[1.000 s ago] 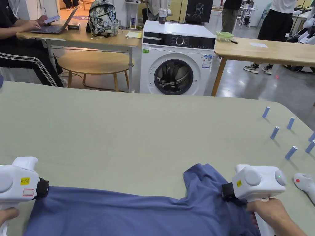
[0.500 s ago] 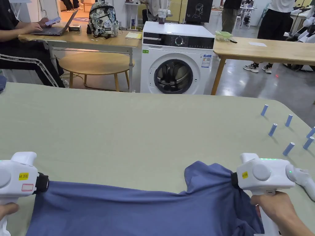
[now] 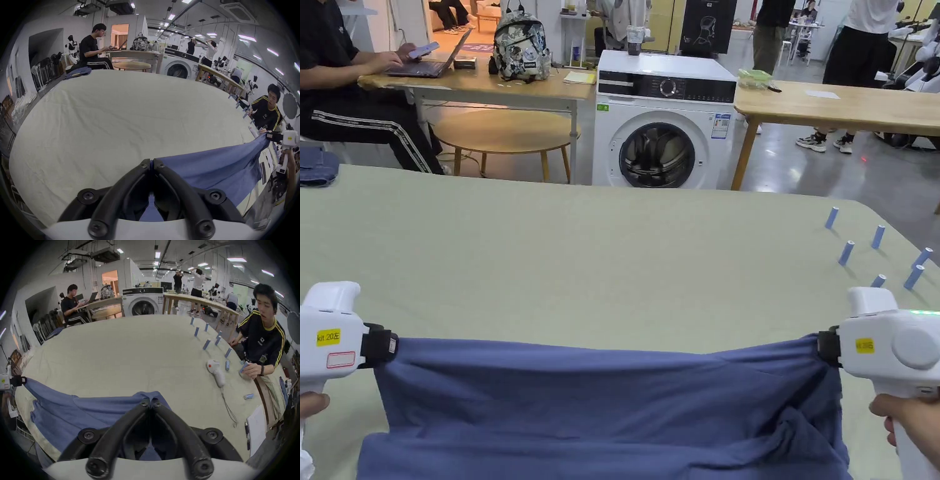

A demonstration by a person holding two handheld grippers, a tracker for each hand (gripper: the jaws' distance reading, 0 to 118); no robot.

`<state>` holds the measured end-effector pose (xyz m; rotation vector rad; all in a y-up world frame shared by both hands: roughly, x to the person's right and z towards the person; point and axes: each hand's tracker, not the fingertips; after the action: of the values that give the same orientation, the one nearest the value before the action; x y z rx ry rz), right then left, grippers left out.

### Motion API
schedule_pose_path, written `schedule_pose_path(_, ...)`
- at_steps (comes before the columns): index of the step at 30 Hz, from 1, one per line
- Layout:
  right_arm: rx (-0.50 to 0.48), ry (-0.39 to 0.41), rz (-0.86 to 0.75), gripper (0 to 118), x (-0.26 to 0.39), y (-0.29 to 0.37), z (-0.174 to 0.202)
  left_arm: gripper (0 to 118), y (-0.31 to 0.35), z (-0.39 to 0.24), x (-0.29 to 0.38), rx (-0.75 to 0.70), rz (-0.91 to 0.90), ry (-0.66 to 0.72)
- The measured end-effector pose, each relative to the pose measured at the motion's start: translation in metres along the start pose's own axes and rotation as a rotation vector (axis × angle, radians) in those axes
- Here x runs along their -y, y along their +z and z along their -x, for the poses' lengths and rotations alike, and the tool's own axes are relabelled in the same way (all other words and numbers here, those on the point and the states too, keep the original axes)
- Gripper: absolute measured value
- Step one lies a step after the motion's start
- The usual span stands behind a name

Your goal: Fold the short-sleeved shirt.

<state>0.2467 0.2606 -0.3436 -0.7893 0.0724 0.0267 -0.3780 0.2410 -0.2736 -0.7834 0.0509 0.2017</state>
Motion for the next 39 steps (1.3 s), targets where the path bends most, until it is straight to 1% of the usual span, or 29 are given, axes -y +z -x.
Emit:
schedule_pose_path(5, 0.017, 0.024, -0.009, 0, 0.031, 0.034, 0.000, 0, 0.029, 0.005, 0.025, 0.024, -0.015, -0.001)
schedule_pose_path(10, 0.048, 0.068, 0.049, 0, 0.070, 0.045, -0.004, 0, 0.043, 0.008, 0.059, 0.022, 0.023, -0.021)
schedule_pose_path(12, 0.060, 0.067, 0.075, 0, 0.088, 0.049, -0.004, 0, 0.047, 0.008, 0.076, 0.023, 0.053, -0.024)
schedule_pose_path(16, 0.072, 0.091, 0.159, 0, 0.123, 0.041, -0.006, 0, 0.047, 0.010, 0.107, 0.005, 0.122, -0.029)
schedule_pose_path(20, 0.106, 0.112, 0.239, 0, 0.150, 0.026, -0.002, 0, 0.033, 0.013, 0.134, -0.022, 0.213, -0.026)
schedule_pose_path(23, 0.130, 0.139, 0.304, 0, 0.166, 0.010, 0.001, 0, 0.021, 0.010, 0.147, -0.042, 0.266, -0.048)
schedule_pose_path(27, 0.136, 0.147, 0.324, 0, 0.176, -0.006, 0.001, 0, 0.011, 0.011, 0.154, -0.068, 0.288, -0.058)
schedule_pose_path(33, 0.150, 0.160, 0.323, 0, 0.177, -0.010, 0.009, 0, 0.002, 0.009, 0.156, -0.096, 0.294, -0.080)
schedule_pose_path(34, 0.153, 0.164, 0.322, 4, 0.175, -0.007, 0.010, 0, 0.003, 0.009, 0.154, -0.095, 0.293, -0.075)
schedule_pose_path(35, 0.159, 0.164, 0.325, 20, 0.172, -0.005, 0.007, 0, 0.006, 0.010, 0.151, -0.088, 0.292, -0.066)
schedule_pose_path(36, 0.194, 0.158, 0.328, 44, 0.167, 0.000, 0.008, 0, 0.010, 0.012, 0.148, -0.073, 0.289, -0.044)
schedule_pose_path(37, 0.245, 0.156, 0.324, 65, 0.161, 0.004, 0.008, 3, 0.014, 0.013, 0.144, -0.055, 0.280, -0.019)
schedule_pose_path(38, 0.255, 0.146, 0.299, 76, 0.155, 0.010, 0.006, 9, 0.020, 0.013, 0.139, -0.042, 0.248, 0.005)
schedule_pose_path(39, 0.235, 0.126, 0.251, 76, 0.148, 0.020, 0.005, 17, 0.025, 0.012, 0.134, -0.034, 0.211, 0.019)
